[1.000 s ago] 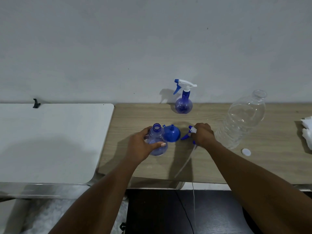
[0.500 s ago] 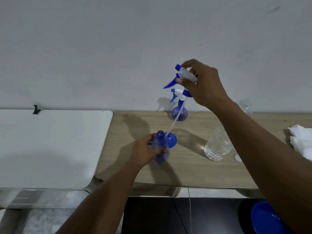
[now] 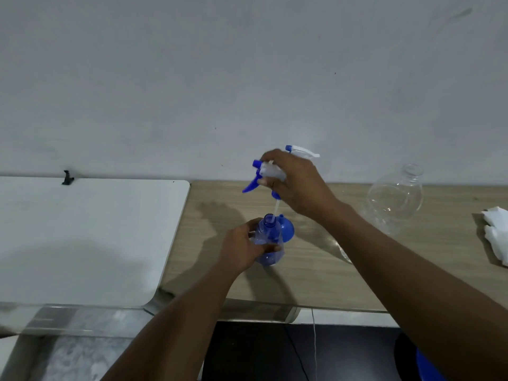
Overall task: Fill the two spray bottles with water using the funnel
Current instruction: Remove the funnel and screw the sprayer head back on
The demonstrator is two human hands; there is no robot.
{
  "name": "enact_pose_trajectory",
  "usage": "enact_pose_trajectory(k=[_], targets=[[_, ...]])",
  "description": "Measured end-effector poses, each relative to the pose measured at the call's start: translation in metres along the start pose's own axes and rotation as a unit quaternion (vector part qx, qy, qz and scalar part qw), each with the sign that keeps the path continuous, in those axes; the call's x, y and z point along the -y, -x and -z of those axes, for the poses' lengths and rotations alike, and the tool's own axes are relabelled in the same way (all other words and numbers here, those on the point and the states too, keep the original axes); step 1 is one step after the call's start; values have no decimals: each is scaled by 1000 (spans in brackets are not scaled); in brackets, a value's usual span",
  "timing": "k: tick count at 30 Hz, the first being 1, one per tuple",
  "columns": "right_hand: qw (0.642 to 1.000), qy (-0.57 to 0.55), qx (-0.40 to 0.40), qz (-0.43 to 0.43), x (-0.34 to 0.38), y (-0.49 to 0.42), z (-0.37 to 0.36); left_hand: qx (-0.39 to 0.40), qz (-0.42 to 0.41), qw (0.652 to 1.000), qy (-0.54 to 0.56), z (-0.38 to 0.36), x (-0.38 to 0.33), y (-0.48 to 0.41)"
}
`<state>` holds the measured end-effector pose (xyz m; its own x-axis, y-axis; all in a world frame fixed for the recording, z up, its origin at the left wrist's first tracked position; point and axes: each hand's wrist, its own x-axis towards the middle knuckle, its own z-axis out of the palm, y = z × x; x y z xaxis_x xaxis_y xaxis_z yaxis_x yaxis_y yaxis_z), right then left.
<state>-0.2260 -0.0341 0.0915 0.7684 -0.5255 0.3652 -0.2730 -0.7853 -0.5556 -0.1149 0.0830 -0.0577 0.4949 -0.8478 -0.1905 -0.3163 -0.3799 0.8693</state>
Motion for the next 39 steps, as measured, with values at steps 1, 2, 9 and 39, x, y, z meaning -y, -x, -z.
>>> enact_pose_trajectory(k=[1, 2, 9, 39], targets=[[1000, -8, 19, -5, -4, 6, -8, -1, 0, 1000, -3, 0, -1, 1], [999, -17, 36, -10, -8, 11, -15, -2, 0, 1000, -4, 0, -1, 1], [996, -3, 90, -11, -16, 30, -36, -10, 11, 1000, -15, -3, 1, 2], [994, 83, 66, 9, -43, 50, -59, -31, -23, 999, -12, -7, 6, 6]])
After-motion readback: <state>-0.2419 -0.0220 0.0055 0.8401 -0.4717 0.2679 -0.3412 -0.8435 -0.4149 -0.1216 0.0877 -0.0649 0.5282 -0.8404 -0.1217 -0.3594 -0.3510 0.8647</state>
